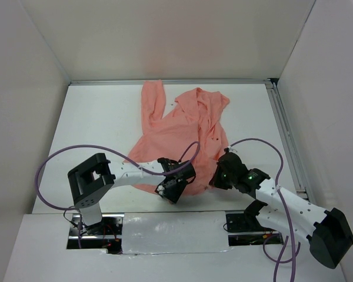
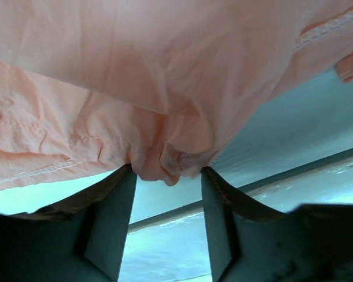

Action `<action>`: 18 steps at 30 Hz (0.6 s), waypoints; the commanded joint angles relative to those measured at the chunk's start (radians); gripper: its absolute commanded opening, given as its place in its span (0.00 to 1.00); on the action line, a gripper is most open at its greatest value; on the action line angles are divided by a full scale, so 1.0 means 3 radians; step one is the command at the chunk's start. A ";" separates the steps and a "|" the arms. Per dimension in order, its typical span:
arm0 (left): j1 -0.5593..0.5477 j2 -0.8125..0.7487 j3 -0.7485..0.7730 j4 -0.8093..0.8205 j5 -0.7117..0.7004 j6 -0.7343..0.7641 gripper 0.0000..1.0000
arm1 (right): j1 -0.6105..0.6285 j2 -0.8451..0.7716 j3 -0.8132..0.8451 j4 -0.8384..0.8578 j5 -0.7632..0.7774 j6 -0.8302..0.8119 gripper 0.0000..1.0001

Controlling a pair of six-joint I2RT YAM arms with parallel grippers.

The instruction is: Zip up the jacket

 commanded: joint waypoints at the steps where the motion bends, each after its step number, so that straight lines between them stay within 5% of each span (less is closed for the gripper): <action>1: -0.0015 0.0171 0.0022 -0.0010 -0.0038 -0.0106 0.59 | -0.0024 -0.0111 -0.0049 0.0074 0.0028 0.0029 0.00; 6: -0.0020 0.0140 -0.0018 0.0020 0.0049 -0.0060 0.31 | -0.0044 -0.0177 -0.0085 0.0048 0.0044 0.0050 0.00; 13: -0.0021 -0.0048 -0.0079 0.0102 0.0187 0.0047 0.40 | -0.0049 -0.0183 -0.0080 0.0053 0.0028 0.0039 0.00; 18: -0.0026 -0.0269 -0.0162 0.0362 0.0462 0.0211 0.23 | -0.0054 -0.0193 -0.0065 0.0043 0.0043 0.0029 0.00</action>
